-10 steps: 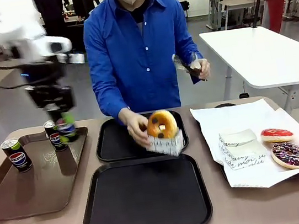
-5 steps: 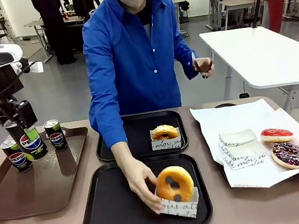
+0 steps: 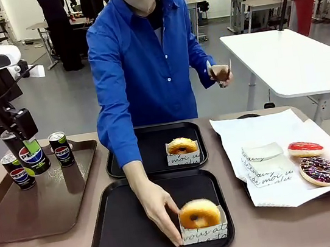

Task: Set up donuts and drinks on trays.
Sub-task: Pick up one Pepsi coke and place it on the Flat Tray.

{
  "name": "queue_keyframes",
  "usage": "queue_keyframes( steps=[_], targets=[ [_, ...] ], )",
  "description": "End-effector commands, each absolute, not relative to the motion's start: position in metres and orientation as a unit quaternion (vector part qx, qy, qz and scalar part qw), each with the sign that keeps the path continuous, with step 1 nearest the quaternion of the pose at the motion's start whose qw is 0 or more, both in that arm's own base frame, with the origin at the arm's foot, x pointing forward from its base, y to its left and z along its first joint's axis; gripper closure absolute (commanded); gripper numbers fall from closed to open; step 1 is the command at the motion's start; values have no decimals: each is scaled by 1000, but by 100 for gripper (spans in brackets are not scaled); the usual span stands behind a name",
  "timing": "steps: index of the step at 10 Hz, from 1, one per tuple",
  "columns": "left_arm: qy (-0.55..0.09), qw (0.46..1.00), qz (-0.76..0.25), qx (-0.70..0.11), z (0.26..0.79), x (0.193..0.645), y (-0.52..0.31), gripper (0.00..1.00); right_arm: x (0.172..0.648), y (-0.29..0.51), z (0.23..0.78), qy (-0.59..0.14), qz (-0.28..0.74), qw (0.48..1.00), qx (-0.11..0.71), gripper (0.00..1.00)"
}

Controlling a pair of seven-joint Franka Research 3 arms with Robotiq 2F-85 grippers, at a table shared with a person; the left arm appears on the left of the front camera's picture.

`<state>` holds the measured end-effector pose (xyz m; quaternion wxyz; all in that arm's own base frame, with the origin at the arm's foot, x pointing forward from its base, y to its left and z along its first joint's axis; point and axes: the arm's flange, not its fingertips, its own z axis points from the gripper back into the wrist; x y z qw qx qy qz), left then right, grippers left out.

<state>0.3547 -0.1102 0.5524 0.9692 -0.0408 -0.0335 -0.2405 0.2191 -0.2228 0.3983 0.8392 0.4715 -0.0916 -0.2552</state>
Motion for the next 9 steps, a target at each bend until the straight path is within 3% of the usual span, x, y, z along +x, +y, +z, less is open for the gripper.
queue_keyframes(
  steps=[1,7,9],
  targets=[
    [-35,969,-242,-40,554,351,-109,41,220,-223,399,-94,-252,836,479,0],
    [-32,969,-241,-41,552,354,-110,41,220,-223,399,-94,-252,836,479,0],
    [-43,969,-241,22,541,403,-164,41,220,-223,399,-94,-252,836,479,0]
  ],
)
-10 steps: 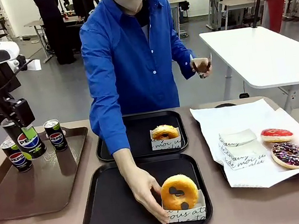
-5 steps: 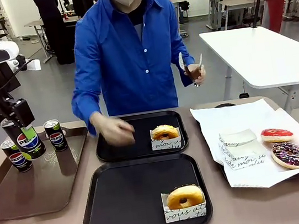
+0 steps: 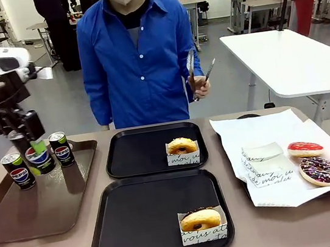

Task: Set up donuts and drinks on trays.
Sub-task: Pick up one Pepsi coke and place it on the Flat Tray.

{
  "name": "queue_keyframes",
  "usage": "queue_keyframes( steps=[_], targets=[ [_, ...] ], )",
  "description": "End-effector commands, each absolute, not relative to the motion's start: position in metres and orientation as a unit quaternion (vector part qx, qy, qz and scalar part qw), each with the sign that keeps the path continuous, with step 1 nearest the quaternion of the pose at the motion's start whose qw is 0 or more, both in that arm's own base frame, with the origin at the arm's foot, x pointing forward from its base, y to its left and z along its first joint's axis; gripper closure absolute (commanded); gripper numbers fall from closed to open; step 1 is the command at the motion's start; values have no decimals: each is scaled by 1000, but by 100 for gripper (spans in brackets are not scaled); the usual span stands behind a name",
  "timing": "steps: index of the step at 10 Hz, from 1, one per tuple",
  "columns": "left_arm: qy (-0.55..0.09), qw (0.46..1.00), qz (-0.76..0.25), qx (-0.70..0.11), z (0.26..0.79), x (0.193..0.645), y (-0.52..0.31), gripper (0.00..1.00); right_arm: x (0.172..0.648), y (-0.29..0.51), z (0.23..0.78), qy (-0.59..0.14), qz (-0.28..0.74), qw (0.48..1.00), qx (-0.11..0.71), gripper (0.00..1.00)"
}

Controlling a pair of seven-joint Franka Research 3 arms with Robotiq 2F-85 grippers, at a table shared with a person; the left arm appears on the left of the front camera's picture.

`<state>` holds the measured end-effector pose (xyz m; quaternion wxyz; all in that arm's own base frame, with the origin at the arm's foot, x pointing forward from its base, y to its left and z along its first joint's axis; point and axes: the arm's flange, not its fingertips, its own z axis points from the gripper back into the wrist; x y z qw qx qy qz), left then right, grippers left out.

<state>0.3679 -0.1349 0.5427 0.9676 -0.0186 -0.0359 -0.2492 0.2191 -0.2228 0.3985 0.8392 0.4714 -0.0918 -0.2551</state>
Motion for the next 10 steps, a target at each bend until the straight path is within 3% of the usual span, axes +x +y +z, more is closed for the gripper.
queue_keyframes(
  steps=[1,4,8,10],
  targets=[
    [-21,966,-258,9,534,452,-194,41,220,-223,399,-94,-252,836,479,0],
    [-12,972,-236,21,484,525,-244,41,220,-223,399,-94,-252,836,479,0],
    [0,973,-229,-7,412,556,-281,41,220,-223,399,-94,-252,836,479,0],
    [-10,972,-234,-2,396,546,-290,41,220,-223,399,-94,-252,836,479,0]
  ],
)
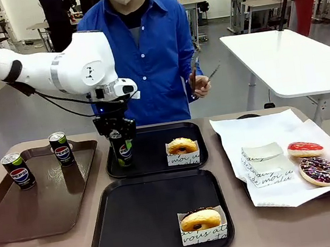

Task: Set up donuts and drinks on trays.
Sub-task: Pick up one Pepsi coke and place it on the Flat Tray.

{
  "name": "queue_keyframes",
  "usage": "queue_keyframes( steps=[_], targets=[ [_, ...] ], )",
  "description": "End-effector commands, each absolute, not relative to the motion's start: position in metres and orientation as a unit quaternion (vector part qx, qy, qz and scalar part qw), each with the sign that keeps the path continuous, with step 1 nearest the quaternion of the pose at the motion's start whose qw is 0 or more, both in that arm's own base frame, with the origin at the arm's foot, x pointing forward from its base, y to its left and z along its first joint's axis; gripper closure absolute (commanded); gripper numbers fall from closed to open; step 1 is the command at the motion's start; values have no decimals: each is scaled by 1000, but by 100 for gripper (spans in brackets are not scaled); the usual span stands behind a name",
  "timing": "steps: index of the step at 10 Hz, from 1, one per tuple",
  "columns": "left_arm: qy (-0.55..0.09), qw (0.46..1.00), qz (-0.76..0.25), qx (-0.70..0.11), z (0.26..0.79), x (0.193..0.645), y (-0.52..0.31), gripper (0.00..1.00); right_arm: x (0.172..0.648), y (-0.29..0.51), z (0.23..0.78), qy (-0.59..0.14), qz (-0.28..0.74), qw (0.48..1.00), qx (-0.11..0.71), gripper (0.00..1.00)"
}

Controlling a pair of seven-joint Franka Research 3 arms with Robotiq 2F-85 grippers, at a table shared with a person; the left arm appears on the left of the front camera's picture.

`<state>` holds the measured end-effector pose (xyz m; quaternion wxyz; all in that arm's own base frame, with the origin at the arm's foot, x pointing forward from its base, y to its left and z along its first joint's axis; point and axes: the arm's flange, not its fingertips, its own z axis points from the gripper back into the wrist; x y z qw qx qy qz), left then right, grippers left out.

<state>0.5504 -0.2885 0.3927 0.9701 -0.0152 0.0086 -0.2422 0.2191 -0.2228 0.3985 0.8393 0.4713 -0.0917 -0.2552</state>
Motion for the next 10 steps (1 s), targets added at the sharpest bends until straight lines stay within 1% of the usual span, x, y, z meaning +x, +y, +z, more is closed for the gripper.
queue_keyframes(
  steps=[1,5,7,8,9,10],
  targets=[
    [-15,972,-233,-4,392,541,-290,41,220,-223,399,-94,-252,836,479,0],
    [-29,969,-244,-3,379,539,-295,41,220,-223,399,-94,-252,836,479,0],
    [-40,970,-240,-5,375,530,-293,41,220,-223,399,-94,-252,836,479,0],
    [-40,969,-243,-4,379,529,-294,0,220,-223,399,-94,-252,836,479,0],
    [-42,968,-246,-6,387,528,-295,0,220,-223,399,-94,-252,836,479,0],
    [-29,972,-235,-1,397,525,-295,0,220,-223,399,-94,-252,836,479,0]
  ],
)
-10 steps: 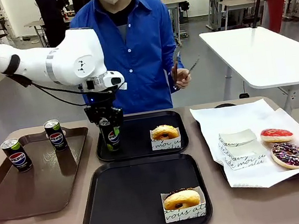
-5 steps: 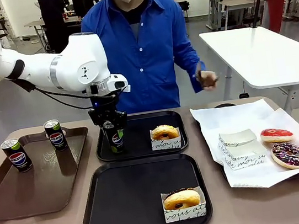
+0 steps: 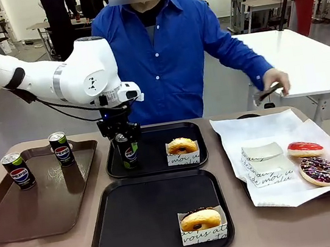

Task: Set up donuts and drinks on trays.
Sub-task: Pick up one Pepsi coke and place it on the Flat Tray.

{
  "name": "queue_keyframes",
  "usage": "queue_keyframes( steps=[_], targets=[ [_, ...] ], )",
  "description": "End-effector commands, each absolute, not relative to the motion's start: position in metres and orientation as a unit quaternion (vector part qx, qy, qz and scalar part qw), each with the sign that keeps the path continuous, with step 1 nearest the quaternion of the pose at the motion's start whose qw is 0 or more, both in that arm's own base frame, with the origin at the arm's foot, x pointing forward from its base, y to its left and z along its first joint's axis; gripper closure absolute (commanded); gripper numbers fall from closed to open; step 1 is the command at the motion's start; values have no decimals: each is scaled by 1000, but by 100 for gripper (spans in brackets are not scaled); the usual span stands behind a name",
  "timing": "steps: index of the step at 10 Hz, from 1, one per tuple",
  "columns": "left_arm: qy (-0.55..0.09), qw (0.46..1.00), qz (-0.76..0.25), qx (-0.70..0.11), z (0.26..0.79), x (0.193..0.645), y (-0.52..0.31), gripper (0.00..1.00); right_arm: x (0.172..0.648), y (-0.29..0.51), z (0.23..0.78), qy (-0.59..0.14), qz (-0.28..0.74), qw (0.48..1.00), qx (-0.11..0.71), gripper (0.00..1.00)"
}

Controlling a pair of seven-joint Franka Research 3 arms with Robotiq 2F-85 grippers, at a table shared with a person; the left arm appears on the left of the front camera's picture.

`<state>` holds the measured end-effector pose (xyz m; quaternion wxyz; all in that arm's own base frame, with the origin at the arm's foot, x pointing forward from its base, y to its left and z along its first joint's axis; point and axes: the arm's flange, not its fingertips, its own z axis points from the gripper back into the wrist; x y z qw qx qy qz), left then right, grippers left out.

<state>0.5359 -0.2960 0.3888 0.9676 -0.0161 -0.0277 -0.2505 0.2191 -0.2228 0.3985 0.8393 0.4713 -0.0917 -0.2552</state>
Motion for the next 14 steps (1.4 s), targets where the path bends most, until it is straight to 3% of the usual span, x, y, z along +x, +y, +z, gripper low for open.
queue_keyframes(
  steps=[1,3,11,14],
  targets=[
    [-30,972,-233,4,411,515,-296,19,220,-223,399,-94,-252,836,479,0],
    [-30,974,-224,1,429,500,-289,0,220,-223,399,-94,-252,836,479,0],
    [-21,984,-177,-17,489,421,-222,0,220,-223,399,-94,-252,836,479,0],
    [-26,985,-167,-34,484,402,-200,0,220,-223,399,-94,-252,836,479,0]
  ],
)
